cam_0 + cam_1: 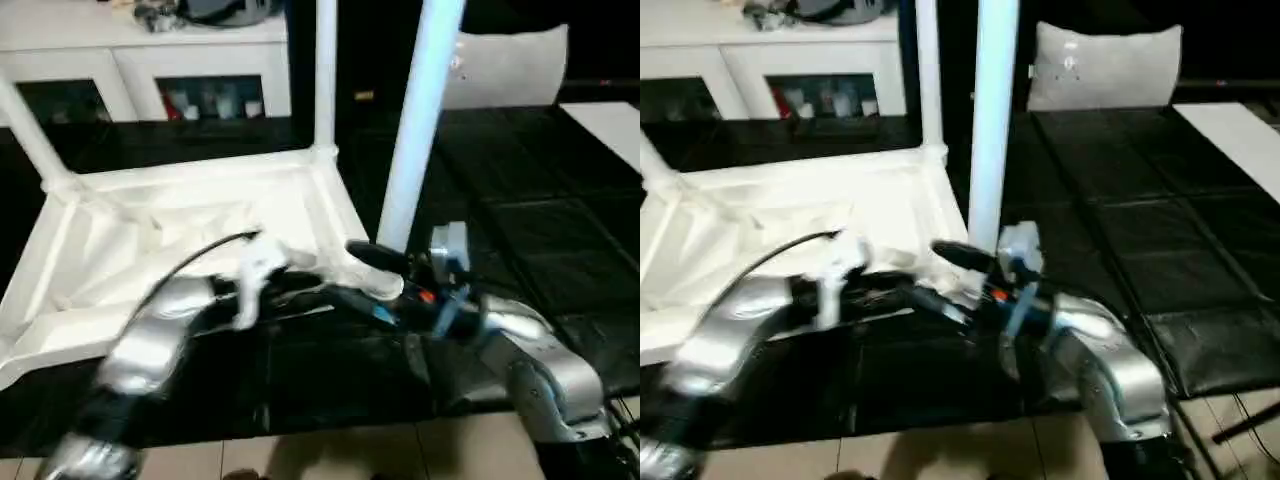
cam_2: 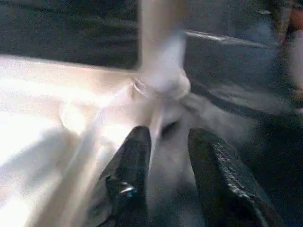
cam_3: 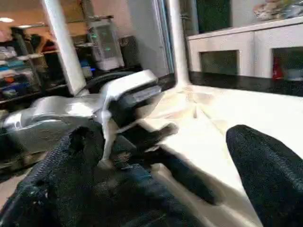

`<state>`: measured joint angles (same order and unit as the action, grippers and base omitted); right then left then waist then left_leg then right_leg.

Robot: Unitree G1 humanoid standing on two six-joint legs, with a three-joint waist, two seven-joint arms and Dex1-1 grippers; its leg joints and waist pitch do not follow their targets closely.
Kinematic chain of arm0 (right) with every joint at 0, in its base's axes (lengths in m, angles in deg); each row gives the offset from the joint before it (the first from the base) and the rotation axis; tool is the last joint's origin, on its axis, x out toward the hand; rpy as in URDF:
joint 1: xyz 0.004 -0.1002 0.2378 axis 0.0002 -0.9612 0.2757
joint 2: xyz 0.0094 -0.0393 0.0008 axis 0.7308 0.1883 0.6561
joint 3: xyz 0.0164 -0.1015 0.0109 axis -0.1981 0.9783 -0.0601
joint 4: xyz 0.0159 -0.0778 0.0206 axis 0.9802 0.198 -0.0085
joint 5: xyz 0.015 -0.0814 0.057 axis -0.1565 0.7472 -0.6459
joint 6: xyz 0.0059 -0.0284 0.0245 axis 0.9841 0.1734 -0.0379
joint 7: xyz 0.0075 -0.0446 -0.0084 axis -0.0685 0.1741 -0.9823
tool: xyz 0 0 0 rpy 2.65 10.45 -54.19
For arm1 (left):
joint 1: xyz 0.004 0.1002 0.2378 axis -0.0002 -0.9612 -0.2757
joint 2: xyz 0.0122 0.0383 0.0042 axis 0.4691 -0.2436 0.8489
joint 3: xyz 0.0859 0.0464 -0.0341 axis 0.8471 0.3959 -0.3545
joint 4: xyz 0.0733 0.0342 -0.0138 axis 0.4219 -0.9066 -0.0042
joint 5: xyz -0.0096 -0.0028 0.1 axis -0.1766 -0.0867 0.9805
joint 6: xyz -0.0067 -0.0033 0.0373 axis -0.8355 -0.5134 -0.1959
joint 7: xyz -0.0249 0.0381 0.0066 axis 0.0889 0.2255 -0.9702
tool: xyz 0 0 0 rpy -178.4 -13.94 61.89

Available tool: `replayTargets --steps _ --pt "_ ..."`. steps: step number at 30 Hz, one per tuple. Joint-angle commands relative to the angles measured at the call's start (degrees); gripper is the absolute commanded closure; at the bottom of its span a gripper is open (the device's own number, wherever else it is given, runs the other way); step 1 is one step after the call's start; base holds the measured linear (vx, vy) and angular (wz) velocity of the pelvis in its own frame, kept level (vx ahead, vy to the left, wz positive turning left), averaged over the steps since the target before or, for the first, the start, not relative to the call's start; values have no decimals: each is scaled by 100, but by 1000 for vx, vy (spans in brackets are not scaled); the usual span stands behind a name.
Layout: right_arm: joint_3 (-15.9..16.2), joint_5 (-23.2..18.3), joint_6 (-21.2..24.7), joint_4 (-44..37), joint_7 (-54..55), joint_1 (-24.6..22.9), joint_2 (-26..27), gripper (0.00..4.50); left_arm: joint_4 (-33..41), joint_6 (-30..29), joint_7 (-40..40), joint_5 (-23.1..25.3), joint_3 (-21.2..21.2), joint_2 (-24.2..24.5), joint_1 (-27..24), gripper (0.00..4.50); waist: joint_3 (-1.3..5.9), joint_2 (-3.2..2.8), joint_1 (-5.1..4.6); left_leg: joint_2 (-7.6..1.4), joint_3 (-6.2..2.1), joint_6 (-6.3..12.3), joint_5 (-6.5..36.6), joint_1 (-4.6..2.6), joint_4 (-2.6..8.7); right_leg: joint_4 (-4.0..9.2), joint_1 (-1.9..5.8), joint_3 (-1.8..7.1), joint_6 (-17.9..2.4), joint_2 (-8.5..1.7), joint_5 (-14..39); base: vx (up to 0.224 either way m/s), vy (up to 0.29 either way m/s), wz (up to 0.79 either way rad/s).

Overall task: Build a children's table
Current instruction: Rotate table base

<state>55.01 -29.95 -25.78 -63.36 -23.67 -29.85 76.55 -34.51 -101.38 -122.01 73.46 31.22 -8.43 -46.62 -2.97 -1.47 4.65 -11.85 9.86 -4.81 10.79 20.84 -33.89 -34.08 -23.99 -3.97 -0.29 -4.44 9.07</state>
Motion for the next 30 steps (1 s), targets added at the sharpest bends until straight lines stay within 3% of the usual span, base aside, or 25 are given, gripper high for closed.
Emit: replayTargets --steps 1,2,3,6,7,8,10,13,18,22,30 --pt "226 236 122 27 372 180 183 0 672 -516 -346 -417 -259 387 -372 256 328 -64 -28 -101 -53 -53 1763 -41 501 449 253 202 -785 -279 2410 0 0 0" --pt "300 363 91 164 512 297 300 0 880 -662 -440 -505 -307 564 -557 256 329 -101 -35 -101 -48 -84 1805 -79 490 455 220 222 -805 -283 2379 0 0 0" --pt "340 444 67 261 602 375 371 0 998 -745 -490 -549 -332 669 -662 243 324 -91 -73 -97 -51 -111 1839 -61 505 441 232 226 -877 -261 2239 0 0 0" --pt "446 641 33 514 849 562 538 0 1249 -939 -551 -610 -401 897 -871 221 296 -119 -67 -98 -42 -182 2153 -122 506 454 185 239 -891 -246 2341 0 0 0" --pt "620 1027 -113 935 1158 821 693 0 1446 -1139 -576 -562 -402 1148 -1075 211 289 -128 -37 -96 -50 -205 2208 -125 521 469 190 241 -838 -254 2419 0 0 0" --pt "678 1182 -166 1121 1324 927 754 0 1523 -1227 -563 -534 -394 1234 -1152 199 279 -126 -63 -94 -79 -276 2242 -85 541 425 212 237 -833 -262 2423 0 0 0" --pt "747 1527 -347 1575 1737 1147 895 0 1568 -1259 -472 -397 -312 1399 -1255 184 270 -134 -84 -81 -69 -319 2376 -132 540 466 178 242 -750 -264 2610 0 0 0" --pt "690 1900 -582 2270 2446 1413 1100 0 1510 -1265 -222 -236 -224 1447 -1289 149 273 -146 -142 -64 -69 -351 2375 -155 524 489 179 255 -712 -262 2645 0 0 0" --pt "509 2232 -946 2954 3351 1622 1276 0 1490 -1347 8 -107 -208 1434 -1267 149 301 -152 -172 -63 -66 -380 2165 -118 523 411 219 260 -831 -251 2135 0 0 0" --pt "-165 2323 -1436 3937 4514 2013 1365 0 1414 -1328 335 88 -163 1523 -1203 149 321 -157 -179 -55 -37 -394 1965 -131 500 354 224 268 -961 -234 1689 0 0 0" --pt "-944 2086 -1956 4770 5304 2439 1078 0 1273 -1273 703 283 -120 1429 -1067 149 331 -120 -160 -35 -6 -326 1902 -139 471 334 247 261 -956 -224 1542 0 0 0"
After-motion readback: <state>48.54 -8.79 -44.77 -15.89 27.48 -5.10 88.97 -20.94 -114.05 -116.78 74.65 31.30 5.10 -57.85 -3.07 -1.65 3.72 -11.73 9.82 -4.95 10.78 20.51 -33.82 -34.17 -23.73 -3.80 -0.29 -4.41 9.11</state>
